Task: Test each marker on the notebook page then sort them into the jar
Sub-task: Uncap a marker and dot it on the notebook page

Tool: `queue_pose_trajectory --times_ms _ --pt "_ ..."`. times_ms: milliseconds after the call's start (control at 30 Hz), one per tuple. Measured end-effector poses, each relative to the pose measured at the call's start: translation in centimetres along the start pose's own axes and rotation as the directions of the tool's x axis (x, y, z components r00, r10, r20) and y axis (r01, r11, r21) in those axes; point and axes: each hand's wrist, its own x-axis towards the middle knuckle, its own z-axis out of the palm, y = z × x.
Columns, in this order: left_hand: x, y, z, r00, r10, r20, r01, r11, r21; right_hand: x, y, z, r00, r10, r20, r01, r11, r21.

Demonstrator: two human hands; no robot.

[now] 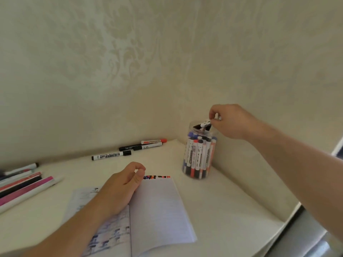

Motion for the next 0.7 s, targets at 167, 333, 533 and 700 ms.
queue_pose_trajectory --times_ms 167,333,533,700 --pt "-0.1 0.2 0.0 1.000 -0.016 0.016 0.015 1.000 0.021 0.4 -0.4 1.8 0.998 0.039 0.047 -0.042 0.997 0.069" --pt "0.0 0.0 0.0 1.000 -0.022 0.012 0.021 1.000 0.015 -0.2 0.1 1.8 0.993 0.121 -0.008 -0.116 0.970 0.213" --pt "0.0 0.1 0.0 1.000 -0.026 0.013 0.027 1.000 -0.011 0.5 0.8 -1.0 0.948 0.216 -0.235 -0.094 0.892 0.442" --pt "0.1 0.0 0.0 0.999 -0.030 0.015 0.030 1.000 -0.009 1.7 0.8 -2.1 0.946 0.171 -0.277 -0.038 0.903 0.429"
